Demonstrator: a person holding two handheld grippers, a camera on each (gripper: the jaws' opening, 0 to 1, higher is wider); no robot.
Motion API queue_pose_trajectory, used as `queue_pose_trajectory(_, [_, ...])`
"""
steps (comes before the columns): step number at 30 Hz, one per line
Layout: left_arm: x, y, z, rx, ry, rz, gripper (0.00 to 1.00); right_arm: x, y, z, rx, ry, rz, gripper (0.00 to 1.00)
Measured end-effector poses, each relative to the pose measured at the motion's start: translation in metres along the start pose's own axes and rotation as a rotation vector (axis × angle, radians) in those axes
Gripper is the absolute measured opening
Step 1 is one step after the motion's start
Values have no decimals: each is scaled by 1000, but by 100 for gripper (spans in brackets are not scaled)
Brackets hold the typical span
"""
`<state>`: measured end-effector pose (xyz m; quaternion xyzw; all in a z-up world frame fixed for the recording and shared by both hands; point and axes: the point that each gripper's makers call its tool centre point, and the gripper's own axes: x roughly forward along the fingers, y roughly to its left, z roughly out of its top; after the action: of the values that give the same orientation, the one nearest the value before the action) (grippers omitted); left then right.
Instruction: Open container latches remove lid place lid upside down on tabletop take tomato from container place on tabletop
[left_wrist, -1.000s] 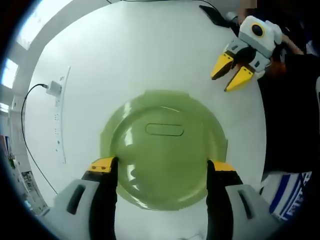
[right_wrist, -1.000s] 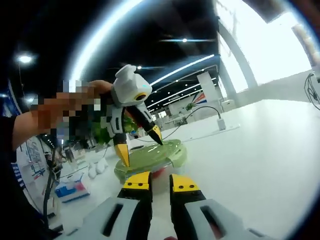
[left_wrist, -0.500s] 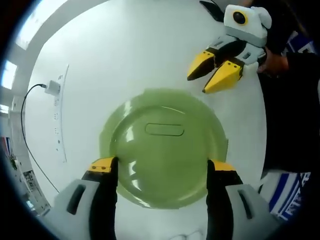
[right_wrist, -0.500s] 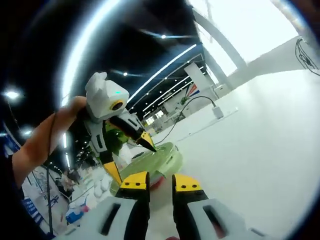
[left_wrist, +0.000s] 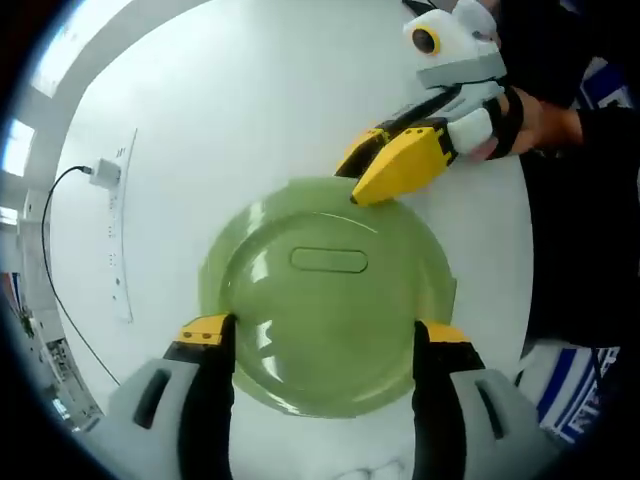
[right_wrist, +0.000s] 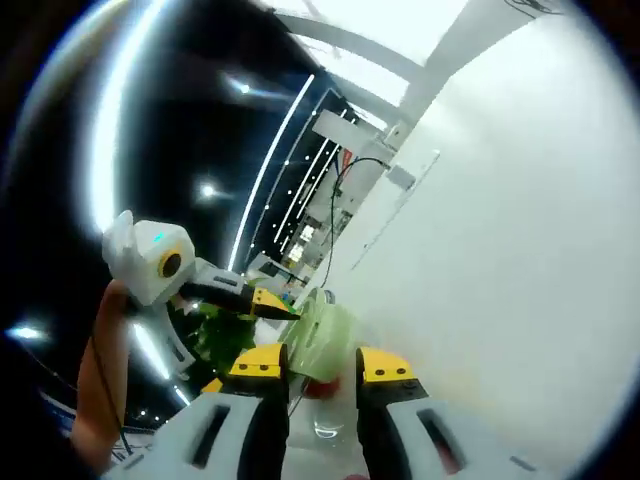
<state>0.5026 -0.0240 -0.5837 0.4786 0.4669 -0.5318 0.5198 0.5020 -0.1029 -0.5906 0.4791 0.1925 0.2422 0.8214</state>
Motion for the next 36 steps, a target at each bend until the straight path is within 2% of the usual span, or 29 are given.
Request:
queue_pose_trajectory(3, [0, 0, 0, -1, -6, 0, 71, 3, -2, -1, 53, 0, 4, 23])
queue_pose_trajectory(7, [0, 0, 0, -3, -5, 1, 71, 6, 0, -1, 34, -12, 2, 23])
queue_pose_trajectory(13, [0, 0, 0, -4, -26, 0, 71, 9, 2, -3, 113, -32, 4, 21])
queue_pose_trajectory(20, [0, 0, 0, -5, -20, 1, 70, 11, 0, -2, 140, -61, -3, 21])
queue_pose_trajectory(27, [0, 0, -1, -7, -10, 2, 70, 12, 0, -2, 139, -80, -11, 21])
queue_pose_trajectory(32, [0, 1, -1, -8, -10, 3, 70, 13, 1, 0, 89, -71, -35, 21])
queue_pose_trajectory(36, [0, 0, -1, -10, -11, 3, 70, 13, -1, -1, 110, -59, -34, 21])
